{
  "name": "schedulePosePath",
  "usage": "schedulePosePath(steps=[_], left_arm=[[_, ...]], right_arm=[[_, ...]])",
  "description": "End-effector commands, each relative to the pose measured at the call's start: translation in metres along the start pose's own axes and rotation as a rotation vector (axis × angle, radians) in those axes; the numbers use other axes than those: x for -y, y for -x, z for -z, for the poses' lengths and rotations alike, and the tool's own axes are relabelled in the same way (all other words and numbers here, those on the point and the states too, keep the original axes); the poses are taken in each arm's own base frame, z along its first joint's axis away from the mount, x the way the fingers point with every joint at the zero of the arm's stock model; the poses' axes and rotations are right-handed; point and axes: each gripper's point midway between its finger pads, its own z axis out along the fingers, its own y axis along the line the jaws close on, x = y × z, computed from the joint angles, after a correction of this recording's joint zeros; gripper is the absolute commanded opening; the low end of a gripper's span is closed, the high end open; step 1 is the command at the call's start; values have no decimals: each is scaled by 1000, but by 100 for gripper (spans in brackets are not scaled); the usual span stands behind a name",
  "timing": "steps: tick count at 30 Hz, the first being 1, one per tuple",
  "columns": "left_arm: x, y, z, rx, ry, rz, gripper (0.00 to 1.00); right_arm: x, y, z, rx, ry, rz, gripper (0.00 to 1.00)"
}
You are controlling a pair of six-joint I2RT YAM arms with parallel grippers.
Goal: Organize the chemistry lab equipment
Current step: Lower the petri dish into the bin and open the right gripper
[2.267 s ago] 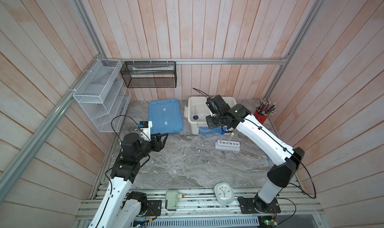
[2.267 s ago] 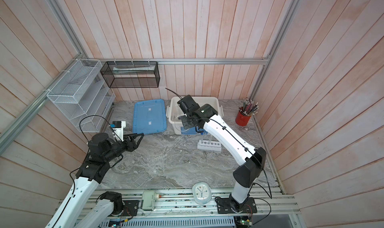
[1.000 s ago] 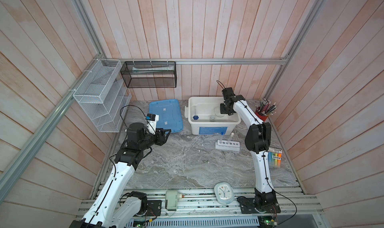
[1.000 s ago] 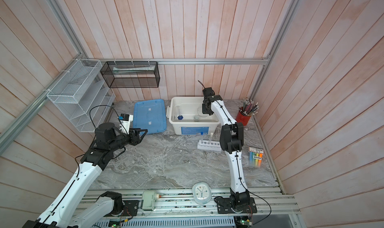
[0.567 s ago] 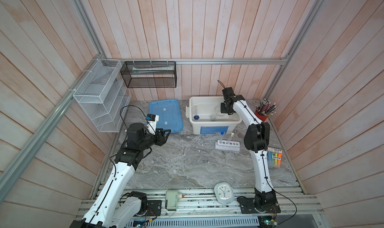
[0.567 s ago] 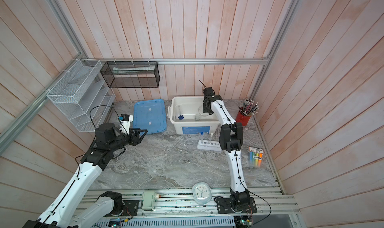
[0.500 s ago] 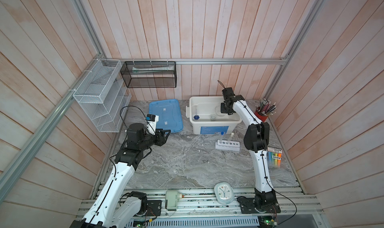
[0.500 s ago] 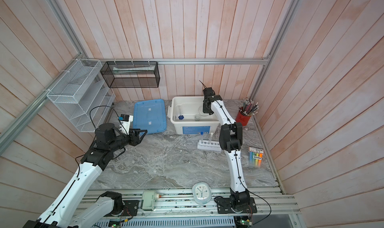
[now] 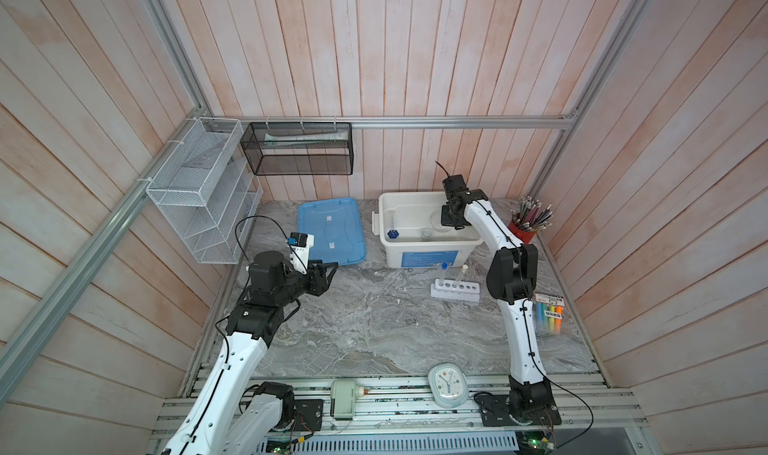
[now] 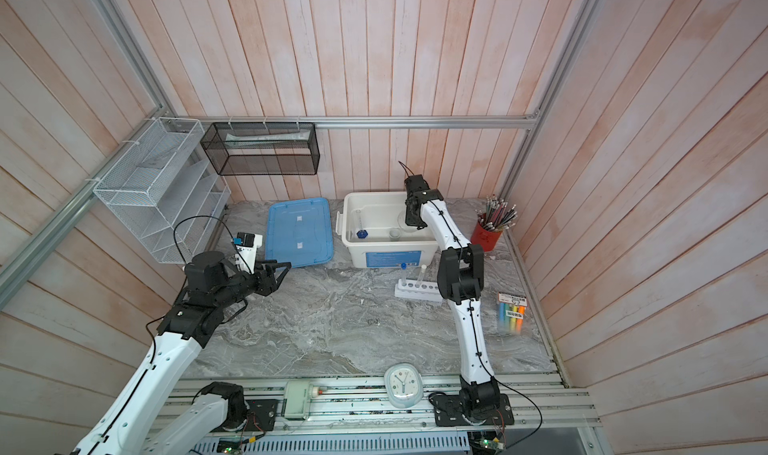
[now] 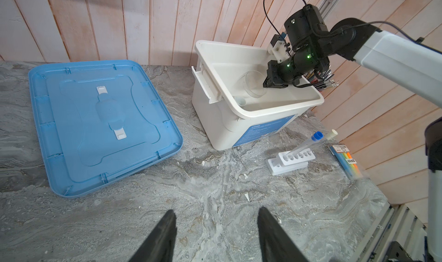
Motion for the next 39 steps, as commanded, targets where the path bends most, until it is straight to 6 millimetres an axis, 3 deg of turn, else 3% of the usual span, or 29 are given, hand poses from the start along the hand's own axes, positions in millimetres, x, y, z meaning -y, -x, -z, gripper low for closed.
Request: schedulePosePath(steps=[1, 14, 24, 39], left_arm=[[-2, -8, 3, -7, 7, -18, 56], [-2, -14, 5, -2, -1, -24, 56], [0, -16, 7, 11, -11, -25, 56], [-1, -18, 7, 1, -2, -26, 56]], right_arm=[[2, -30, -16, -107, -37, 9, 2], [7, -34, -5, -124, -53, -57, 2], [12, -37, 16, -117, -79, -71, 3], [24, -31, -5, -94, -119, -98, 7]])
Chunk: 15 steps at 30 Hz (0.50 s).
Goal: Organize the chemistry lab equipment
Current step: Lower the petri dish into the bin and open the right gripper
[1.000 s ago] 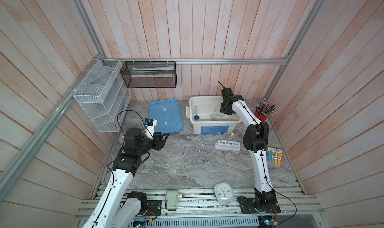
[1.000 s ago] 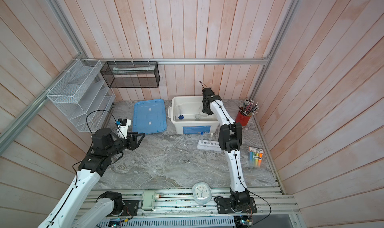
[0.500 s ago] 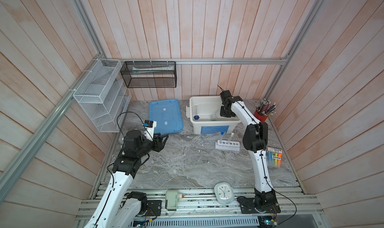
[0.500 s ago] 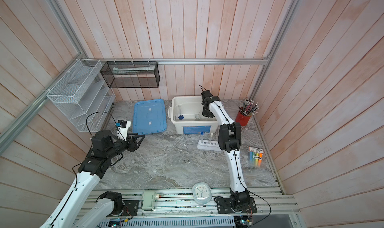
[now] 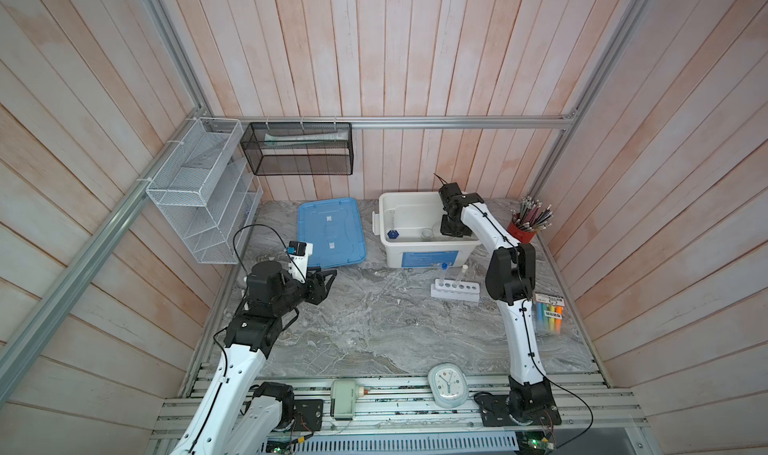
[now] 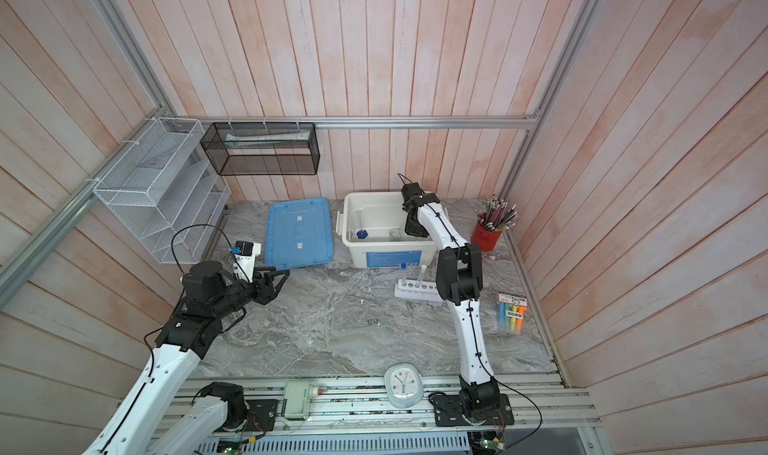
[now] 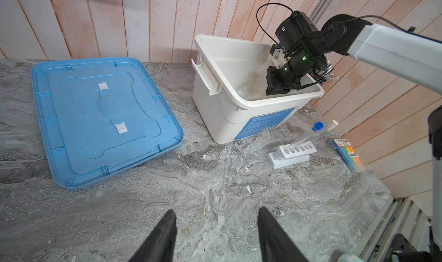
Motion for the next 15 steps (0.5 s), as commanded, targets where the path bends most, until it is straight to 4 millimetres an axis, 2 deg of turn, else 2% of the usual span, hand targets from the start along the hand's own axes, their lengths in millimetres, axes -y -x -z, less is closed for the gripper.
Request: schedulePosePath(steps=[1, 15], left_arm=[[-1, -1, 0, -3, -4, -14, 56], [-3, -2, -3, -22, 5, -4, 56]], right_arm=[[11, 11, 0, 28, -24, -28, 7], [-2, 11, -20, 35, 29, -18, 14]])
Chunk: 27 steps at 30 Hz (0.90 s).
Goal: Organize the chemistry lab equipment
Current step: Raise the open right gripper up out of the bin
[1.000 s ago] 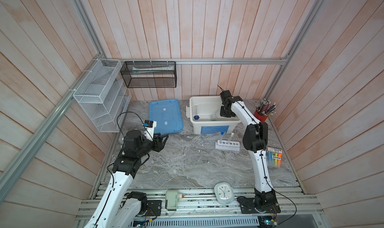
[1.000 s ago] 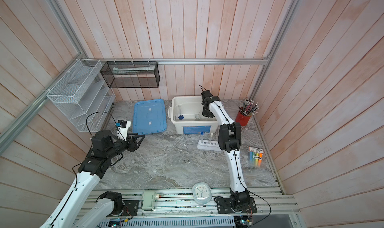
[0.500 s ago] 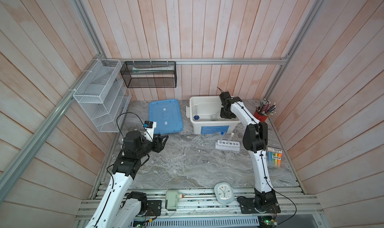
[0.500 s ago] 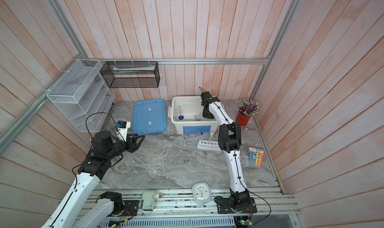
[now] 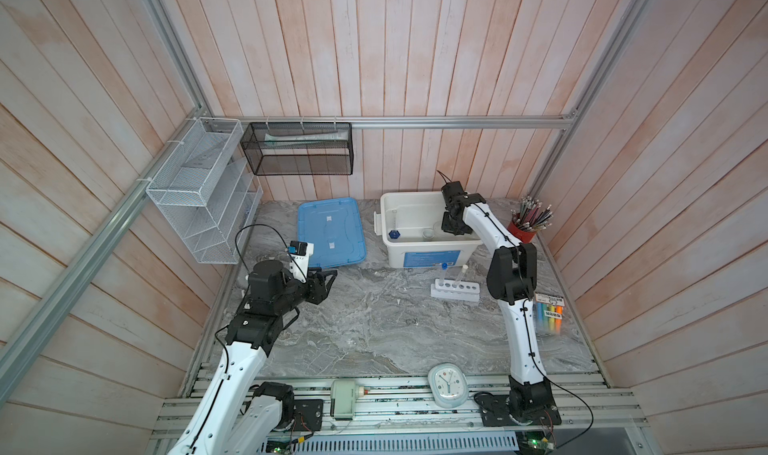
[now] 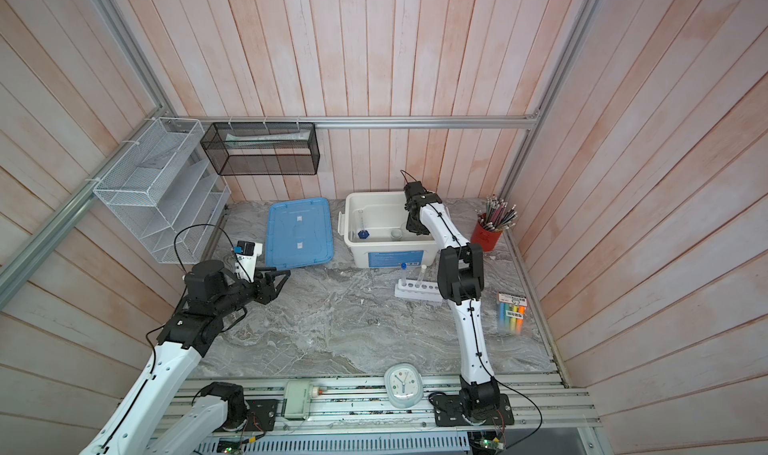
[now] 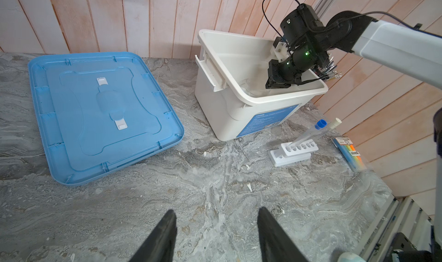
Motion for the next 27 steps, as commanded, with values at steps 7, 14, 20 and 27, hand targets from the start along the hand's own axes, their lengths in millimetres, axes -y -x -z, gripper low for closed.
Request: schedulePosePath(steps=[7, 14, 20, 27], left_arm=[[-2, 3, 0, -7, 6, -12, 56], [-2, 3, -1, -10, 6, -12, 56], [-1, 4, 1, -7, 6, -15, 56], [1, 10, 5, 10, 8, -25, 56]], right_arm=[[-2, -11, -25, -34, 8, 9, 17], [-2, -10, -24, -30, 5, 12, 22], [-1, -5, -18, -16, 6, 14, 26], [4, 19, 14, 41, 5, 20, 27]])
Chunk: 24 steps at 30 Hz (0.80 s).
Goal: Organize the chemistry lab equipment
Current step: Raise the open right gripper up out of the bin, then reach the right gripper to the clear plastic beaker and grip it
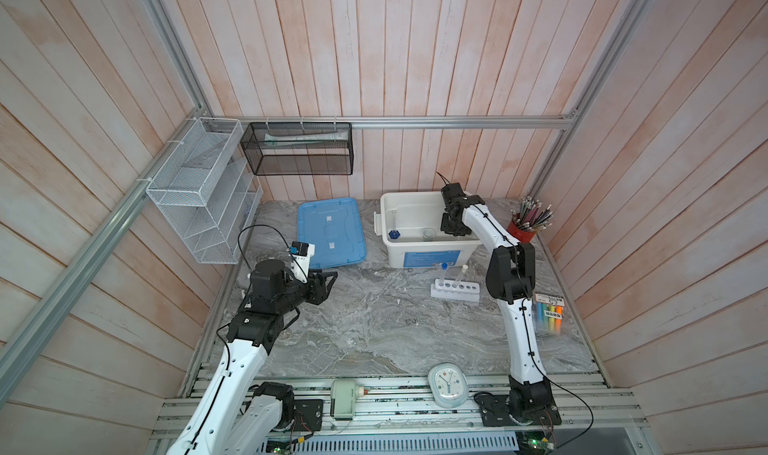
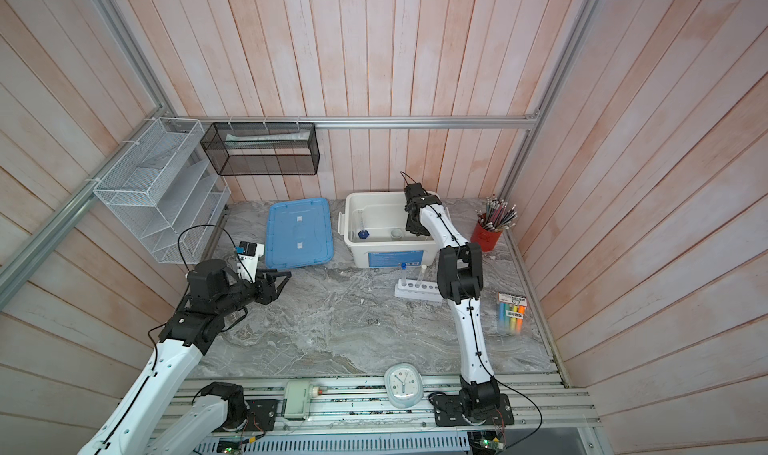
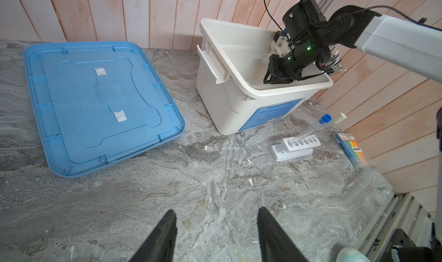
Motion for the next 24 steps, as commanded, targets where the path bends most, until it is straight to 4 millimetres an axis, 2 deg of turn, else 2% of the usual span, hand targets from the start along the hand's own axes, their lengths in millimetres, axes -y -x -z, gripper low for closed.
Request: schedulePosePath(steps=[1, 9, 15, 18, 20, 24], left_arm=[[4, 18, 10, 45, 3, -35, 56], [11, 25, 19, 78, -13, -10, 56], [14, 26, 19, 100, -54, 57, 57], [13, 27, 19, 109, -71, 100, 56], [9, 27, 20, 115, -69, 129, 57], [-11, 34, 26, 146, 0, 152, 57]], right_arm=[[9, 24, 29, 59, -13, 3, 27], [19, 59, 107, 187, 25, 18, 29], [6, 66, 179, 303, 61, 111, 29], [-13, 59, 214, 348, 92, 186, 29], [-33, 45, 234, 360, 129, 246, 29], [-80, -4, 251, 338, 186, 374, 29]])
